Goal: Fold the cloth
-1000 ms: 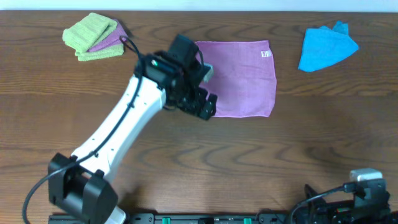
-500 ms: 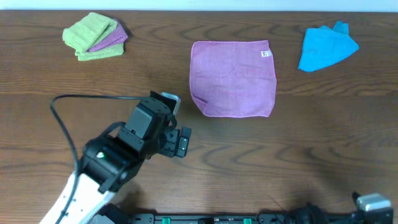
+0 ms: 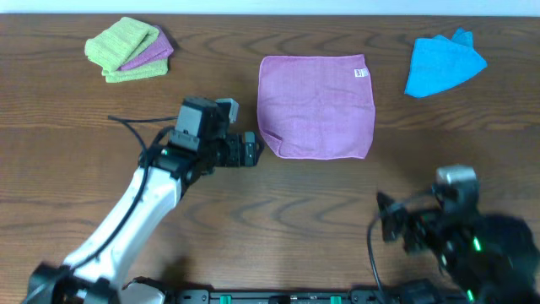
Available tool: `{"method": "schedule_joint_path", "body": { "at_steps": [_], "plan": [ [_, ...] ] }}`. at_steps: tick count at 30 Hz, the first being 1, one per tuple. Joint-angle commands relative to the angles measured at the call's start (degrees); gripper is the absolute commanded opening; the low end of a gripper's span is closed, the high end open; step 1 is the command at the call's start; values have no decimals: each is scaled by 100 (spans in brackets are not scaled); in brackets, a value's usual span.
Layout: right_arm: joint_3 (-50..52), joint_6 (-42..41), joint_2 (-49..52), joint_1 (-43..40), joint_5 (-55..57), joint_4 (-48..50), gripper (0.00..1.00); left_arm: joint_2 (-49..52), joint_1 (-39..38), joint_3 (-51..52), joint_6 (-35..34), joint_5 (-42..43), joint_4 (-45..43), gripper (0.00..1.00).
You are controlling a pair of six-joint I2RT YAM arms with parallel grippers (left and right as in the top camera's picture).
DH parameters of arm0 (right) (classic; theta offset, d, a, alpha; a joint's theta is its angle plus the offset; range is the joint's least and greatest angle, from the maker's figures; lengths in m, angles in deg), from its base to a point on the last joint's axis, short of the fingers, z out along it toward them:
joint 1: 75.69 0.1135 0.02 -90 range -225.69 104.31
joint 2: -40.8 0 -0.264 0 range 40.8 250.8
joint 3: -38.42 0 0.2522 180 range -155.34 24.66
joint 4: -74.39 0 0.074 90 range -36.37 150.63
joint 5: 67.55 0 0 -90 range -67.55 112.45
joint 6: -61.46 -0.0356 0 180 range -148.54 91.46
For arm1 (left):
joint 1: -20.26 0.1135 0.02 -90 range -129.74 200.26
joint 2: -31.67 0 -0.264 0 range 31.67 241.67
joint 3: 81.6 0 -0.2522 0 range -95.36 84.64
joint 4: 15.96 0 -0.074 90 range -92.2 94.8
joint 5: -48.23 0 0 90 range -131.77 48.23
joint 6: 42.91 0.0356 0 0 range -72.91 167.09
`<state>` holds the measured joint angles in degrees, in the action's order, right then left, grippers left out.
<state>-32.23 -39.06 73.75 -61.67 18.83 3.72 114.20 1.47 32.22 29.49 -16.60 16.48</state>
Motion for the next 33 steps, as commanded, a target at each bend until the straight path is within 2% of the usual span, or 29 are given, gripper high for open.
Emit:
{"method": "schedule_joint_path", "body": {
  "at_steps": [1, 6, 12, 17, 28, 33],
  "plan": [
    [46, -197, 713, -162, -361, 337, 99, 444, 136, -31, 55, 629, -295, 95],
    [-114, -249, 1663, -975, -1320, 861, 99, 981, 151, -214, 146, 901, -640, 95],
    [-221, -114, 1792, -1720, -1849, 997, 99, 1257, 136, -553, 289, 901, -800, 96],
    [-221, 129, 1799, -1825, -1893, 1021, 99, 1576, -101, -813, 540, 885, -946, 99],
    [-221, 509, 1812, -1873, -1888, 997, 99, 1987, -730, -1222, 470, 396, -951, 100],
    [-221, 553, 1873, -1985, -1891, 890, 99, 2227, -824, -1237, 243, 404, -1060, 80]
  ]
}}
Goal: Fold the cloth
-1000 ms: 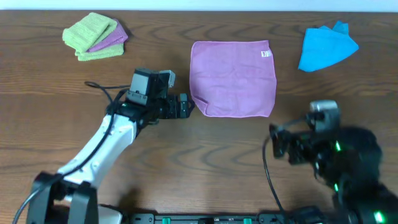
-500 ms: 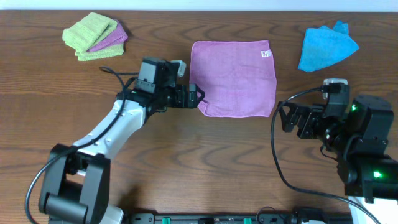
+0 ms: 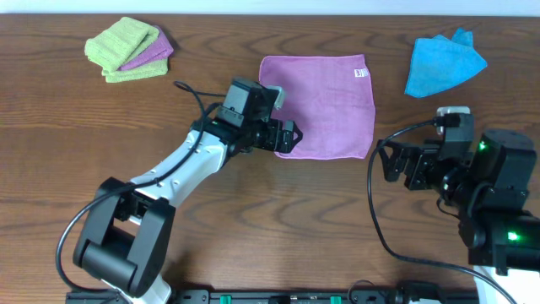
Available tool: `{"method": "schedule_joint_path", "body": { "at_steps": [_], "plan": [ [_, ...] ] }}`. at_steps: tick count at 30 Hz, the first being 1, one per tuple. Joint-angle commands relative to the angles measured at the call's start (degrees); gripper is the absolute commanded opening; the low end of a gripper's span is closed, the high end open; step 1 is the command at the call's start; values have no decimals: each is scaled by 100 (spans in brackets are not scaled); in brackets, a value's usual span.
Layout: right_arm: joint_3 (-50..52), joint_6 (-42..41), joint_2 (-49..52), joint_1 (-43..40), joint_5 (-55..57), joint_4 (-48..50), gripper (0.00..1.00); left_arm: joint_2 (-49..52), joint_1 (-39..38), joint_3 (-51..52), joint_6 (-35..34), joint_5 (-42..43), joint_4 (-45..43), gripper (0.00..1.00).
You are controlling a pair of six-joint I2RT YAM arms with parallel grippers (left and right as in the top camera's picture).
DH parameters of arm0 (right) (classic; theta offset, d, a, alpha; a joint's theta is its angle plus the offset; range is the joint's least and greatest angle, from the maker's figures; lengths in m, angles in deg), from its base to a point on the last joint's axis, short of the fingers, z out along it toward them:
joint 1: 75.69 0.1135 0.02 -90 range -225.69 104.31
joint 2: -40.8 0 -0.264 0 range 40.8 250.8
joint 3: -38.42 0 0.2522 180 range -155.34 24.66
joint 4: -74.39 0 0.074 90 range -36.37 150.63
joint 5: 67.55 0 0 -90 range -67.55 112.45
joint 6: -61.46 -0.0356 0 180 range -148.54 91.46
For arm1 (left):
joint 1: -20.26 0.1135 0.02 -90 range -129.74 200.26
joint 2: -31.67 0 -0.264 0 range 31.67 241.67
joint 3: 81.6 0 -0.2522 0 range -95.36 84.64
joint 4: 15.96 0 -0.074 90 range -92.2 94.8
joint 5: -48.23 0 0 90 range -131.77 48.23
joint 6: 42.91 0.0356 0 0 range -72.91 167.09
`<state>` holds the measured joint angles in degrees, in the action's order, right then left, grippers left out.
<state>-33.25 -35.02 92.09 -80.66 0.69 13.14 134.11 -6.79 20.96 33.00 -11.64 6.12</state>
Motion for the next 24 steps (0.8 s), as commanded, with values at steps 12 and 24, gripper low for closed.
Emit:
{"method": "schedule_joint_path", "body": {
  "at_steps": [12, 24],
  "plan": [
    [-118, 341, 111, -107, -79, -127, 99, 330, 2, -111, -142, -9, -42, 6],
    [-118, 363, 262, -107, -81, -138, 99, 361, -4, -111, 68, -662, -354, 6]
  ]
}}
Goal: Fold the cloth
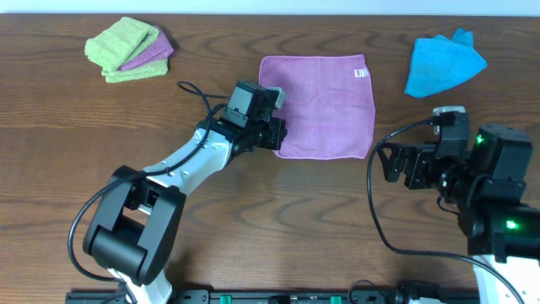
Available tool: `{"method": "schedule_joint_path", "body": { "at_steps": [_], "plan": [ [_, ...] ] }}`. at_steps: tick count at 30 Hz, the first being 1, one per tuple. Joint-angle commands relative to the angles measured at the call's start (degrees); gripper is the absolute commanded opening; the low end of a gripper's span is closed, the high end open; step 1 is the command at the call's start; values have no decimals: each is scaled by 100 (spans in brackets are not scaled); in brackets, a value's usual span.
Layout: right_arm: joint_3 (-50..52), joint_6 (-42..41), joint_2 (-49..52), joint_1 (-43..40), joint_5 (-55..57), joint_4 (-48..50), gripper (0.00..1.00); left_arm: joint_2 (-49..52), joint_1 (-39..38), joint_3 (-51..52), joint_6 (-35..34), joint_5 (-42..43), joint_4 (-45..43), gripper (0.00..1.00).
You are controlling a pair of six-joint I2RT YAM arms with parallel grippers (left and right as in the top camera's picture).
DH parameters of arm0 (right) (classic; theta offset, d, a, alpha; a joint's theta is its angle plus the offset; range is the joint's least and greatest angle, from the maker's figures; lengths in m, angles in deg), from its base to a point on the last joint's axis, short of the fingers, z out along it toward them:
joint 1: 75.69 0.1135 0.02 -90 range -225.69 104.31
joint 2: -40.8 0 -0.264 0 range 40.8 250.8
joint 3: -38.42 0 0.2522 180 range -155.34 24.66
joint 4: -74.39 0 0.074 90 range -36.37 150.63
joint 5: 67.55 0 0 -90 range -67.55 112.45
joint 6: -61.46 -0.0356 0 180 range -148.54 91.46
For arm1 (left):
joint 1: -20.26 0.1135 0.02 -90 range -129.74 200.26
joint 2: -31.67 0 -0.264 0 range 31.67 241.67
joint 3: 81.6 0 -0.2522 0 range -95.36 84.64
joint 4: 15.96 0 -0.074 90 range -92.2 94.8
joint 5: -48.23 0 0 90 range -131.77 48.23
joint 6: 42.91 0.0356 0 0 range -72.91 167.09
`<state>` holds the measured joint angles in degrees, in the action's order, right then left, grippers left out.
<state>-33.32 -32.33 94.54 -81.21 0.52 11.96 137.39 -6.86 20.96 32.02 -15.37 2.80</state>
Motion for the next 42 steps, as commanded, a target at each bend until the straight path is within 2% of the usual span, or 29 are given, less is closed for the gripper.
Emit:
{"method": "schedule_joint_path", "body": {
  "at_steps": [1, 23, 42],
  "plan": [
    [-111, 94, 17, -52, -63, -20, 99, 55, 4, -111, 201, -286, -26, 6],
    [-111, 90, 17, -52, -236, -181, 96, 562, 4, -109, 610, -509, 94, 6],
    [-111, 116, 17, -52, -232, -295, 95, 629, 9, -111, 1021, -953, 944, 6]
  ]
}}
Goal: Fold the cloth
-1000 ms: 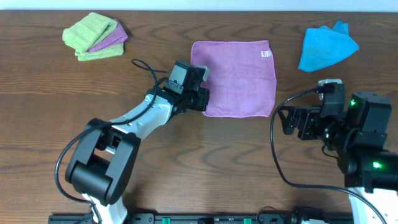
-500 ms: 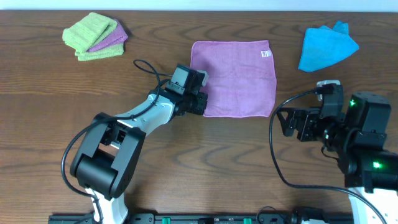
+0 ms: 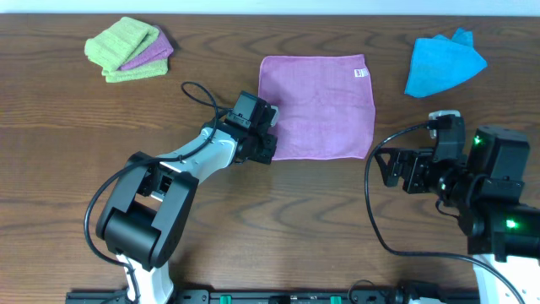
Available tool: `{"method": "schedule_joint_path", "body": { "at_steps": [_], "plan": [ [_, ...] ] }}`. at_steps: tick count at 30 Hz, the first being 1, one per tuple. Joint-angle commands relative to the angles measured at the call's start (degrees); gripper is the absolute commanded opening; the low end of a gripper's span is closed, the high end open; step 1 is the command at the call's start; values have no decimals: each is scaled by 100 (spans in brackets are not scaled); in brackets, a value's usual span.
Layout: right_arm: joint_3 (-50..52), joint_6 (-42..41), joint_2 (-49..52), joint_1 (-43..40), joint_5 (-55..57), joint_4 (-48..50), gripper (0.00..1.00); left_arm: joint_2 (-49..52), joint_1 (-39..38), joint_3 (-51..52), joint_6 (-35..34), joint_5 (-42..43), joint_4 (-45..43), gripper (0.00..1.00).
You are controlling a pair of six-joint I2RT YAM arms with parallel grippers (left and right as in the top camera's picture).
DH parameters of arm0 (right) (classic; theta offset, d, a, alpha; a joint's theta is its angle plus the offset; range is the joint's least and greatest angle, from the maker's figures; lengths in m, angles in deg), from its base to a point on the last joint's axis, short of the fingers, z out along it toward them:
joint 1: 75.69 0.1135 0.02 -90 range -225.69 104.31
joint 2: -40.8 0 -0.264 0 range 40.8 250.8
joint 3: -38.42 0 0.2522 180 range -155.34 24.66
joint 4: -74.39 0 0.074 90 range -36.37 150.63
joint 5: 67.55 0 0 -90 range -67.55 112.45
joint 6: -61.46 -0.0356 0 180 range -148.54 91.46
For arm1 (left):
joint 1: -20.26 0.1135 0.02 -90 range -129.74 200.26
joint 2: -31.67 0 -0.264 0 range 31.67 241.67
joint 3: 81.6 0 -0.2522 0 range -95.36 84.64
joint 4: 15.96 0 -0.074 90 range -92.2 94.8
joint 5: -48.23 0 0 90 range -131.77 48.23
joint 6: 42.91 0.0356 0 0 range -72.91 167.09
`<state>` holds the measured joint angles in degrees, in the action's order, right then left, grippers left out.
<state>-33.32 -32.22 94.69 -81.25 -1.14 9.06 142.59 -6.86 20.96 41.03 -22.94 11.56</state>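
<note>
The purple cloth (image 3: 321, 105) lies flat in the overhead view at the back middle of the table, with a white tag (image 3: 361, 73) near its far right corner. My left gripper (image 3: 268, 145) sits at the cloth's near left corner, its dark fingers spread at the edge, open. My right gripper (image 3: 384, 169) stands open just right of and in front of the near right corner, apart from the cloth.
A stack of folded green and purple cloths (image 3: 128, 49) lies at the back left. A crumpled blue cloth (image 3: 443, 63) lies at the back right. The left arm's black cable (image 3: 198, 93) loops above the table left of the cloth.
My left gripper has shifted a little left and nearer, from over the cloth's left edge to its near left corner. The right gripper has barely moved.
At first my left gripper was left of the cloth and my right arm low at the front right. Then the left gripper reached over the cloth's near left part and the right gripper came up beside the near right corner. The left then drew back to the corner.
</note>
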Motion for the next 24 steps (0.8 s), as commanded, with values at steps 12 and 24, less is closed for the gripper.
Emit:
{"method": "schedule_joint_path", "body": {
  "at_steps": [12, 24],
  "plan": [
    [-111, 173, 2, -48, -59, 22, 96, -208, 13, -111, 122, -302, 103, 6],
    [-111, 256, 48, -48, -37, 214, 97, -1182, 13, -111, 269, -1014, 686, 6]
  ]
}}
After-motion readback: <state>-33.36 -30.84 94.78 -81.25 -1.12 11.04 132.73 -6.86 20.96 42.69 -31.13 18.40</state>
